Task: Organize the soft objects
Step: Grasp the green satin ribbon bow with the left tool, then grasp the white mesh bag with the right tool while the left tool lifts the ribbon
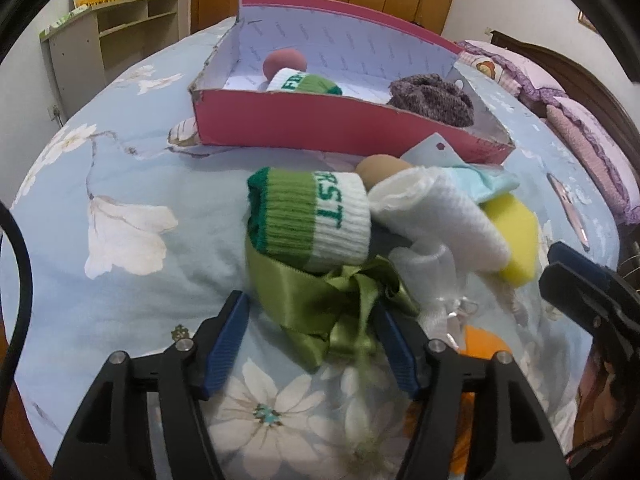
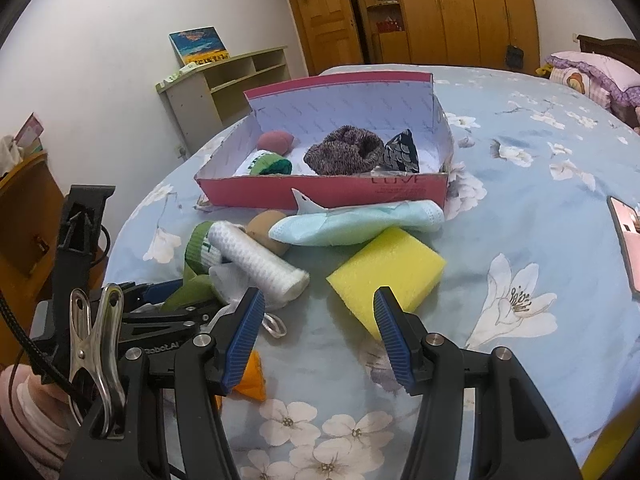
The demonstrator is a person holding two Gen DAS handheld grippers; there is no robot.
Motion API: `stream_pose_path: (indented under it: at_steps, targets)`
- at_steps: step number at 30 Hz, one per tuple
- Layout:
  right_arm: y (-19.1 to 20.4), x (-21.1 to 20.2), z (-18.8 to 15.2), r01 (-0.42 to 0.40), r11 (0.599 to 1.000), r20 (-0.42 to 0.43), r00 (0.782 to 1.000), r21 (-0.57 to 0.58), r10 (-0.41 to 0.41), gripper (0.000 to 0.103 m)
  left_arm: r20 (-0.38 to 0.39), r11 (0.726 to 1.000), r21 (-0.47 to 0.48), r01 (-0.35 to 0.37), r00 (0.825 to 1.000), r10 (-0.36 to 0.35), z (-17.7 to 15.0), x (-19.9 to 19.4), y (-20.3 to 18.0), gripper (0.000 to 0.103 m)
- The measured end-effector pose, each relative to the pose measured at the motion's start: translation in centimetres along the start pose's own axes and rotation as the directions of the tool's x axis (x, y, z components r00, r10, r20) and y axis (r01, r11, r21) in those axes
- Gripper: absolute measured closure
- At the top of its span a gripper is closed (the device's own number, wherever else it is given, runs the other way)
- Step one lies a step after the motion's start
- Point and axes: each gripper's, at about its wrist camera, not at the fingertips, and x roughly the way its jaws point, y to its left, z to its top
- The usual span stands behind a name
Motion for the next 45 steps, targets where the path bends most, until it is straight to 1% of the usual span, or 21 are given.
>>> stream_pose_path:
  at_steps: [2, 4, 6, 8, 9, 10, 12, 15, 18, 24, 29, 32, 35, 38, 40, 41, 45]
  targets:
    - [-0.1, 0.0, -0.1, -0.007, 1.000, -0.003, 1.000, 0.009, 0.007, 0.045, 0.009, 1.000, 0.006, -0.017, 1.000, 0.017, 0.0, 0.0, -0.2, 0.036]
    - [-0.2, -0.1, -0.1, -0.010, 1.000, -0.006, 1.000, 0.013, 0.010, 0.045, 0.011, 1.000, 0.012, -0.026, 1.000, 0.026, -0.1, -0.1, -0.3, 0.041]
    - [-0.4, -0.3, 0.1, -0.016, 1.000, -0.003, 1.000, 0.018, 0.016, 0.045, 0.020, 1.000, 0.009, -0.023, 1.000, 0.023, -0.2, -0.4, -0.3, 0.056]
    - [-0.6, -0.4, 0.3, -0.016, 0.999, 0.006, 1.000, 0.028, 0.015, 0.045, 0.029, 1.000, 0.010, -0.019, 0.999, 0.019, -0.4, -0.7, -0.1, 0.065]
    - [-0.6, -0.5, 0.3, -0.015, 0.999, 0.010, 1.000, 0.034, 0.015, 0.045, 0.034, 1.000, 0.008, -0.015, 0.999, 0.015, -0.4, -0.9, 0.0, 0.072]
    - [-0.7, -0.5, 0.3, -0.014, 0.999, 0.009, 1.000, 0.038, 0.014, 0.045, 0.039, 1.000, 0.006, -0.010, 0.999, 0.010, -0.4, -1.0, 0.1, 0.075]
    - [-0.6, -0.5, 0.2, -0.014, 0.999, 0.001, 1.000, 0.041, 0.014, 0.045, 0.046, 1.000, -0.003, 0.018, 0.999, -0.018, -0.5, -1.5, 0.6, 0.086]
    - [-0.3, -0.5, 0.0, -0.023, 0.999, -0.006, 1.000, 0.042, 0.023, 0.045, 0.063, 0.999, -0.008, 0.032, 0.997, -0.031, -0.6, -2.2, 1.0, 0.093]
    - [0.3, -0.2, -0.1, -0.033, 0.999, -0.022, 0.999, 0.031, 0.034, 0.045, 0.095, 0.999, -0.018, 0.044, 0.995, -0.042, -0.5, -3.4, 1.9, 0.095]
    - [1.7, 0.3, -0.4, -0.053, 0.998, -0.041, 0.998, 0.017, 0.054, 0.045, 0.150, 0.996, -0.059, 0.062, 0.987, -0.052, -0.4, -5.7, 3.6, 0.096]
    - [2.2, 1.2, -0.8, -0.076, 0.995, -0.071, 0.994, 0.066, 0.081, 0.045, 0.182, 0.995, -0.080, 0.056, 0.983, -0.041, -1.0, -7.0, 5.4, 0.096]
    - [2.8, 1.7, -0.8, -0.079, 0.995, -0.088, 0.992, 0.066, 0.085, 0.045, 0.182, 0.993, -0.099, 0.061, 0.982, -0.042, -1.4, -7.2, 6.2, 0.096]
    - [4.0, 2.4, -0.7, -0.073, 0.997, -0.109, 0.991, 0.035, 0.077, 0.045, 0.178, 0.991, -0.111, 0.075, 0.982, -0.055, -1.8, -7.1, 6.9, 0.096]
    - [4.9, 3.4, -0.3, -0.052, 0.999, -0.132, 0.990, 0.003, 0.052, 0.045, 0.176, 0.989, -0.116, 0.091, 0.982, -0.070, -2.3, -6.9, 7.3, 0.096]
    - [5.3, 4.3, -0.1, -0.022, 1.000, -0.151, 0.988, 0.002, 0.022, 0.045, 0.176, 0.988, -0.118, 0.100, 0.981, -0.079, -2.5, -6.9, 7.5, 0.096]
    - [5.3, 4.6, 0.0, -0.018, 1.000, -0.158, 0.987, 0.008, 0.019, 0.045, 0.178, 0.987, -0.121, 0.105, 0.981, -0.082, -2.6, -6.9, 7.7, 0.096]
    - [5.7, 5.6, 0.1, -0.043, 0.999, -0.185, 0.981, 0.030, 0.048, 0.045, 0.187, 0.986, -0.131, 0.103, 0.979, -0.077, -2.7, -7.1, 8.1, 0.096]
